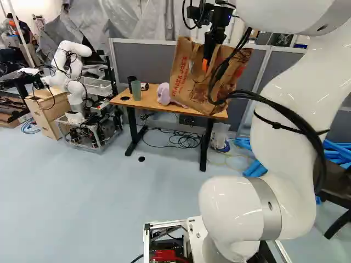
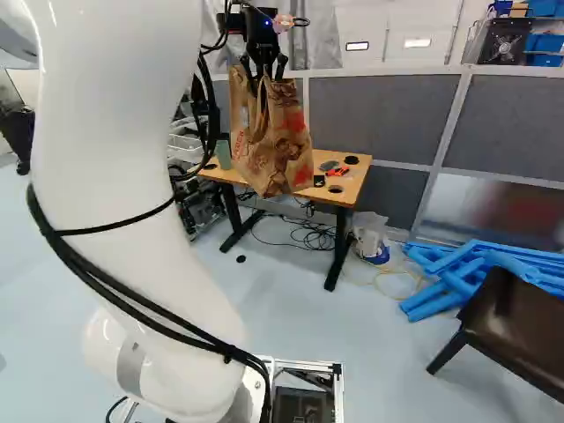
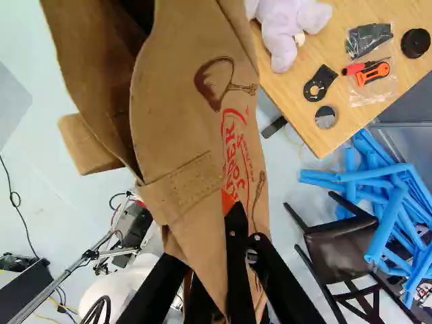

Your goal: Pick up the bag on the ground and place it on the table

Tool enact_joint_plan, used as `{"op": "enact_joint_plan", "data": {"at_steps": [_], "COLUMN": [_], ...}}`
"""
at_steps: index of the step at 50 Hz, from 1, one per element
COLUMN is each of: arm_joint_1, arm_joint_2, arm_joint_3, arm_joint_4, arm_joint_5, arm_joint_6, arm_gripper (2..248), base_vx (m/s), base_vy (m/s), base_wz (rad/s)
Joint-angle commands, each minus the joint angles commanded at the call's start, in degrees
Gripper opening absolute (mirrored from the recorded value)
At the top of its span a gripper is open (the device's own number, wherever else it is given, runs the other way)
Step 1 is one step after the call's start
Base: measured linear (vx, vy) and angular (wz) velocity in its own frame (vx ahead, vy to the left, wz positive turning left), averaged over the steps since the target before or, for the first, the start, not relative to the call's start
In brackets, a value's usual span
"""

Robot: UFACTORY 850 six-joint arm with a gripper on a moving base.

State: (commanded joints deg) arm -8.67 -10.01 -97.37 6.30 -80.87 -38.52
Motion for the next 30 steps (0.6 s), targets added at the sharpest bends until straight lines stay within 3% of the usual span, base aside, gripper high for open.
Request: {"op": "enact_joint_plan", "data": {"at_steps": [30], "arm_joint_1": [0.0], "arm_joint_2": [0.0], "arm_joint_3": [0.0], "arm_joint_4": [0.0], "arm_joint_5": [0.0], "arm_joint_6": [0.0], "arm_gripper": [22], "base_vx": [0.159], "base_vy": [-0.044], "base_wz": [-0.009]}}
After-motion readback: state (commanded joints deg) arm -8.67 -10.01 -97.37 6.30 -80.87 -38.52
